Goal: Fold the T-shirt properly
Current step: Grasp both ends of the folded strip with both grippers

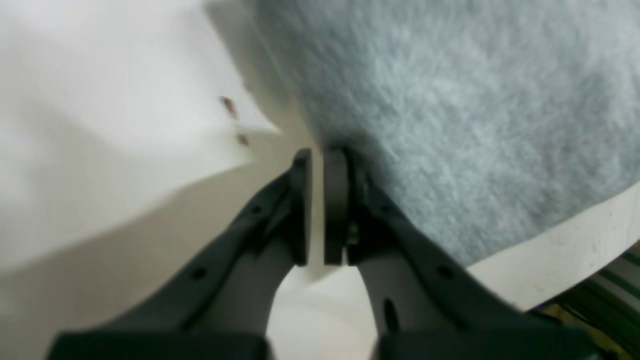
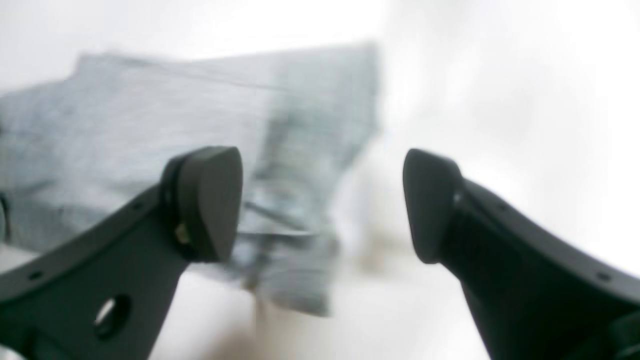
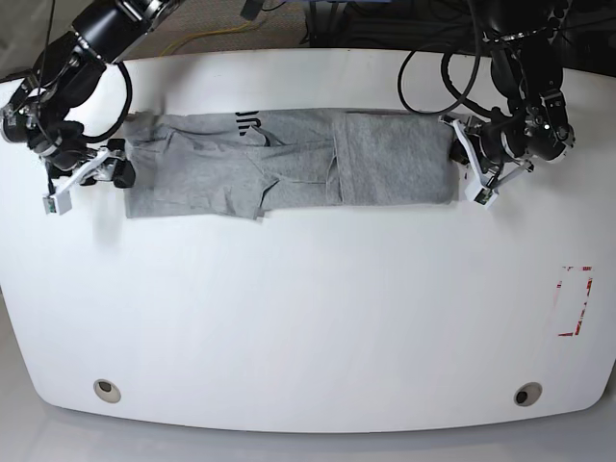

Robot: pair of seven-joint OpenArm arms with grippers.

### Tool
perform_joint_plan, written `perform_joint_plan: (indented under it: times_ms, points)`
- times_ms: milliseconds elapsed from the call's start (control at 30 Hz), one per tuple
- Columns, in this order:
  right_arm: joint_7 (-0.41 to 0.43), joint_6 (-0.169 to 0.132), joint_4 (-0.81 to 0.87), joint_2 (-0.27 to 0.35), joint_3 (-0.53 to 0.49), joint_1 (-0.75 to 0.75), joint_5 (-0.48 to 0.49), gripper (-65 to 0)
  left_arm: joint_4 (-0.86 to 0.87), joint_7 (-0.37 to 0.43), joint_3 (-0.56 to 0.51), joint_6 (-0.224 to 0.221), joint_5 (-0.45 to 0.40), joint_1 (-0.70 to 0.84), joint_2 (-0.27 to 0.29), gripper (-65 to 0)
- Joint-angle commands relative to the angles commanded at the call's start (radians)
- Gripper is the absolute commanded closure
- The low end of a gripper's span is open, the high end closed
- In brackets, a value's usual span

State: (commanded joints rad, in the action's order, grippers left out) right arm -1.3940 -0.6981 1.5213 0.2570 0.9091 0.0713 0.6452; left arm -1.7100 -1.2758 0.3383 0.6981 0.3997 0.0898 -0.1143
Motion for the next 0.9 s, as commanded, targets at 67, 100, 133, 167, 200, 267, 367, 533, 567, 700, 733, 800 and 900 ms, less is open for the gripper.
perform_joint_plan:
  times_ms: [67,100,133,167,200,267,367,533,567,700,733,800,900]
  points:
    - [0.003,0.000,-0.071,0.015,0.005,0.003,0.000,-48.0,0.003,0.000,0.000,0.000,0.000,0.000,0.000,-2.8]
    - [0.006,0.000,-0.089,0.015,0.005,0.003,0.000,-48.0,0.003,0.000,0.000,0.000,0.000,0.000,0.000,-2.8]
    - [0.012,0.000,-0.100,0.011,0.005,0.003,0.000,-48.0,0.006,0.000,0.000,0.000,0.000,0.000,0.000,-2.9]
    - [0.021,0.000,-0.112,0.009,0.005,0.003,0.000,-48.0,0.008,0.000,-0.008,0.000,0.000,0.000,0.000,-2.9]
    - [0.031,0.000,-0.127,-0.005,0.003,0.000,-0.002,-48.0,0.008,0.003,-0.018,0.000,0.000,0.000,-0.002,-2.9]
    - [0.034,0.000,-0.138,-0.028,0.003,-0.003,-0.003,-48.0,0.006,0.020,-0.035,0.000,0.000,0.003,-0.003,-2.9]
    - [0.034,0.000,-0.138,-0.072,0.000,-0.017,0.000,-48.0,0.005,0.041,-0.049,0.000,-0.002,0.006,-0.005,-2.9]
    - [0.041,0.000,-0.138,-0.104,-0.132,-0.028,-0.003,-47.6,0.006,0.044,-0.051,0.000,-0.002,0.014,-0.005,-2.9]
    - [0.048,0.000,-0.138,-0.115,-0.146,-0.028,-0.003,-47.4,0.006,0.044,-0.051,0.000,-0.002,0.017,-0.006,-2.9]
    - [0.104,0.000,-0.138,-0.138,-0.160,-0.028,-0.011,-43.4,0.006,0.046,-0.052,0.000,-0.002,0.017,-0.006,-2.9]
    - [0.112,0.000,-0.138,-0.138,-0.163,-0.028,-0.011,-38.5,0.008,0.046,-0.052,0.000,-0.002,0.015,-0.003,-2.9]
    - [0.120,0.000,-0.138,-0.137,-0.163,-0.028,-0.011,-24.7,0.008,0.046,-0.054,0.000,-0.002,0.014,-0.002,-2.9]
    - [0.120,0.000,-0.130,-0.110,-0.163,-0.023,-0.009,-5.2,0.008,0.048,-0.098,0.000,-0.002,0.011,0.000,-2.9]
